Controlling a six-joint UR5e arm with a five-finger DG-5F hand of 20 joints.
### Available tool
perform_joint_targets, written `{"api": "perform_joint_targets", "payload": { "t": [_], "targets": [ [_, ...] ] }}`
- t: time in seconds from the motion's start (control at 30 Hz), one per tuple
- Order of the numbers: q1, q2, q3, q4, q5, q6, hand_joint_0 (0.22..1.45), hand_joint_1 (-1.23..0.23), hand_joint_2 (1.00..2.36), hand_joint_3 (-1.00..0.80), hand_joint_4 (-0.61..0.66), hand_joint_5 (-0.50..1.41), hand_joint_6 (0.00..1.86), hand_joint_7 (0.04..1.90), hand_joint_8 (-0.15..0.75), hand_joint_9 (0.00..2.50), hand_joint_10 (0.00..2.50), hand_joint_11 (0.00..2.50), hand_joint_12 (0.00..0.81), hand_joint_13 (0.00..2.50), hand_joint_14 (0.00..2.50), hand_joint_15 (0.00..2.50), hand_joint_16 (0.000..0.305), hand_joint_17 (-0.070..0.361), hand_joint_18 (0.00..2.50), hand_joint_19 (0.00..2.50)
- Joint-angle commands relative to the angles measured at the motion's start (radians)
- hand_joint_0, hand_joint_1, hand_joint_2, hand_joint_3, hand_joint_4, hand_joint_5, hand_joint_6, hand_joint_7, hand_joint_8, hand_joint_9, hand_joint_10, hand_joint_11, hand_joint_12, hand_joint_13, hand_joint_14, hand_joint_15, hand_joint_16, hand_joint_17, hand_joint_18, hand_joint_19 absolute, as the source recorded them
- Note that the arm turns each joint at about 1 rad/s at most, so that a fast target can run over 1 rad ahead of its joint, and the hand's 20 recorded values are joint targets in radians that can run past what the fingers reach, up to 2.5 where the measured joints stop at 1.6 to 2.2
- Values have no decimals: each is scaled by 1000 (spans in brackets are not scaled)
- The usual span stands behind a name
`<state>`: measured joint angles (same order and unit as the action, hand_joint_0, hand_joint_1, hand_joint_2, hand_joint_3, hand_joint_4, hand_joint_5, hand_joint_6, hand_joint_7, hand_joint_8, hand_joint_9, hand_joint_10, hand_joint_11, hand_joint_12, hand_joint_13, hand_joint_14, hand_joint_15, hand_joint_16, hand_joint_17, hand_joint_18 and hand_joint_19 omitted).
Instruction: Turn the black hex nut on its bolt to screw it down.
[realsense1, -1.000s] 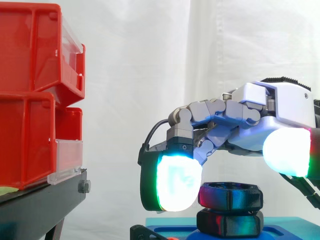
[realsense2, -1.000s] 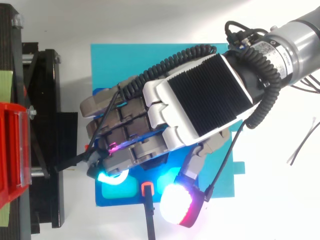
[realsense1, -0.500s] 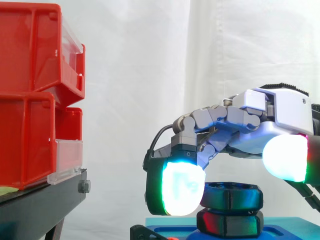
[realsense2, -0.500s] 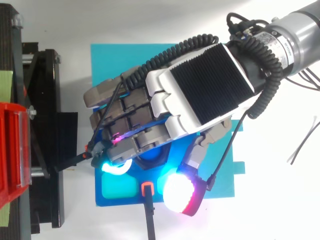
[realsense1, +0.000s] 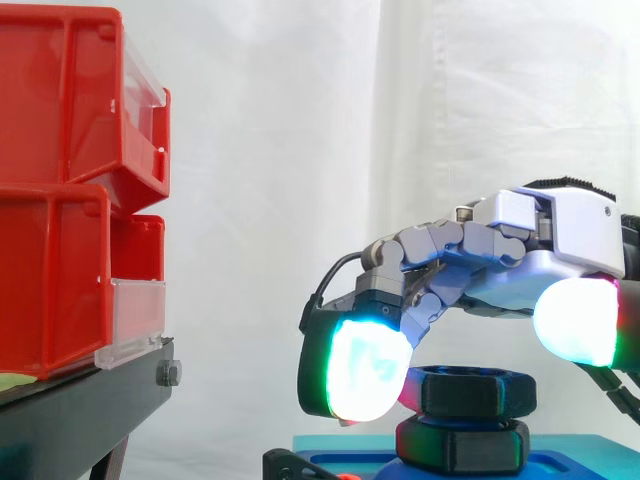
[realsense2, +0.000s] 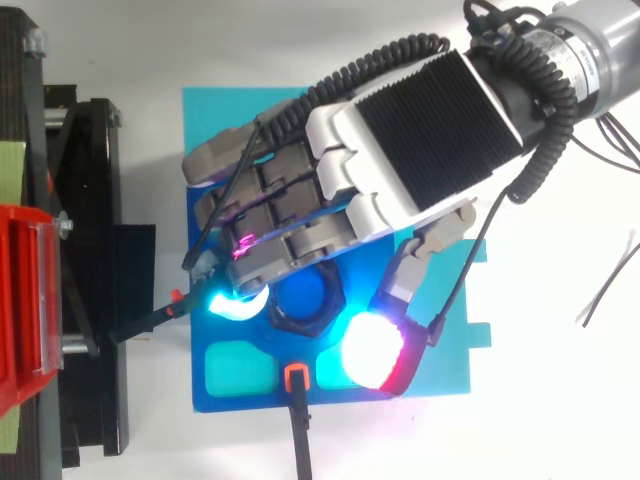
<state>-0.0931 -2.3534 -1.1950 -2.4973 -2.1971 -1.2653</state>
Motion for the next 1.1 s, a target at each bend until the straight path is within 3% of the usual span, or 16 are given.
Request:
{"api": "perform_joint_targets", "payload": {
  "t": [0.0, 0.43, 0.6, 0.77, 1.07],
  "targets": [
    [-16, 0, 0, 0, -24, 4, 454, -280, 1000, -500, 158, -137, 641, 1043, 253, 806, 12, 322, 285, 725, 10, 256, 34, 76, 432, 207],
    [-68, 0, 0, 15, -72, 10, 454, -275, 1000, -500, 156, -135, 635, 1046, 254, 805, 12, 322, 287, 726, 10, 259, 34, 76, 438, 205],
    [-85, 0, 0, 58, -92, 40, 455, -274, 1000, -500, 154, -135, 632, 1048, 254, 807, 12, 322, 286, 726, 11, 266, 34, 76, 437, 212],
    [-77, 0, 18, 135, -96, 181, 455, -273, 1000, -500, 159, -134, 629, 1052, 255, 808, 11, 312, 284, 725, 10, 262, 34, 77, 440, 216],
    [-50, 0, 18, 215, -84, 199, 455, -273, 1000, -500, 153, -132, 620, 1072, 255, 811, 11, 313, 286, 725, 11, 263, 34, 77, 442, 209]
  ]
}}
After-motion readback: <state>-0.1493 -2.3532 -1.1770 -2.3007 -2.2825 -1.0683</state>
